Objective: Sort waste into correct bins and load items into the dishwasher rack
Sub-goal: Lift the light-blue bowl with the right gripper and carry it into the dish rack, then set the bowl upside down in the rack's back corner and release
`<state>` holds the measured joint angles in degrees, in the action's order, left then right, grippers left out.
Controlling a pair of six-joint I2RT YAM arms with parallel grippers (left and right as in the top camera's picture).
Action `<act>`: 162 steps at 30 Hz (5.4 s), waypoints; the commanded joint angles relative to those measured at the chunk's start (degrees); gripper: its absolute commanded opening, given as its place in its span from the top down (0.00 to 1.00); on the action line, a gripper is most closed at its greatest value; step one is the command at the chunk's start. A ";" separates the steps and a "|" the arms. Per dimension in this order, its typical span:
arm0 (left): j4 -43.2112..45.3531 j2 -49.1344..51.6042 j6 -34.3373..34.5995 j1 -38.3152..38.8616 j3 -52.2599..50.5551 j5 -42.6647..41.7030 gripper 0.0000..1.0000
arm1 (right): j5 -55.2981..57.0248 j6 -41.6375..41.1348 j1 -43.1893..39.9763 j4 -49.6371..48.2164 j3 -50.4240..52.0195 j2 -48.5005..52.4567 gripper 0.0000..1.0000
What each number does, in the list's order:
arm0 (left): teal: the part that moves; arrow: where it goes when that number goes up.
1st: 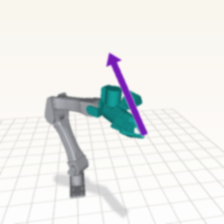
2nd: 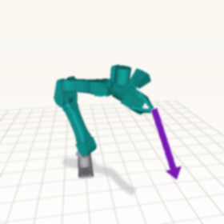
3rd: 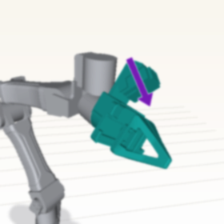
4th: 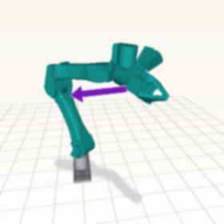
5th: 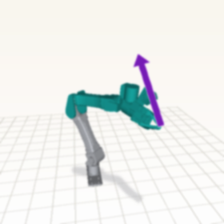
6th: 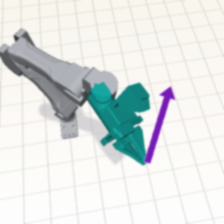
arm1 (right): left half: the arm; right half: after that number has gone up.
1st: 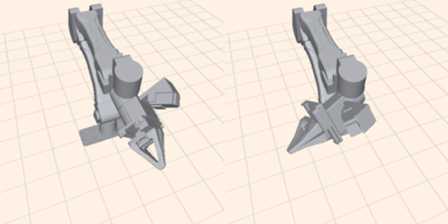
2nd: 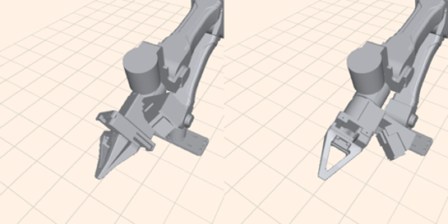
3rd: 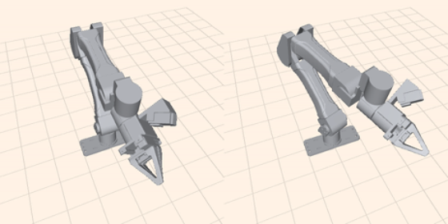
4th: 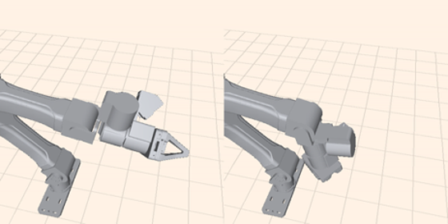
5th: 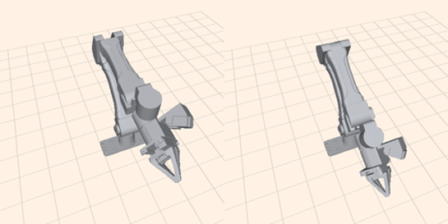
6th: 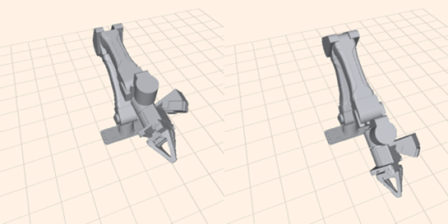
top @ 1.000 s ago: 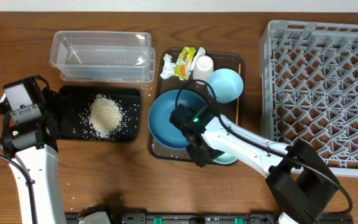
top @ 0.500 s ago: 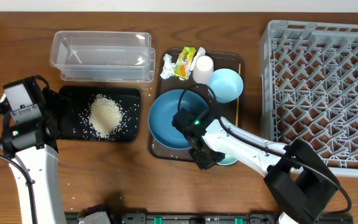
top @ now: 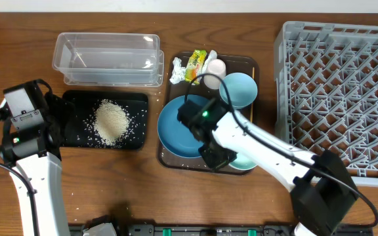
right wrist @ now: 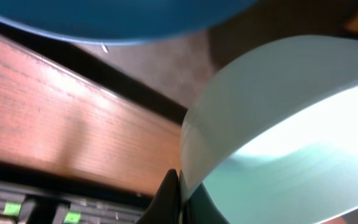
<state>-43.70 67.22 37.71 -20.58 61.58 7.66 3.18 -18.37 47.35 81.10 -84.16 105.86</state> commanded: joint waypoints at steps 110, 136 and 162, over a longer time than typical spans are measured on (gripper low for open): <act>-0.20 0.22 0.52 -0.31 0.90 0.31 0.09 | -49.18 22.38 -84.85 -34.73 -21.81 18.80 0.84; -0.20 0.22 0.55 -0.31 0.90 0.31 0.09 | -12.55 7.91 -74.03 -45.94 -21.79 8.63 0.92; -0.20 0.22 0.52 -0.31 0.90 0.31 0.09 | 5.22 2.51 -69.40 -36.24 -21.79 13.22 0.99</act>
<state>-43.68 67.24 37.71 -20.58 61.58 7.66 9.21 -11.40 -22.04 44.36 -106.10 123.68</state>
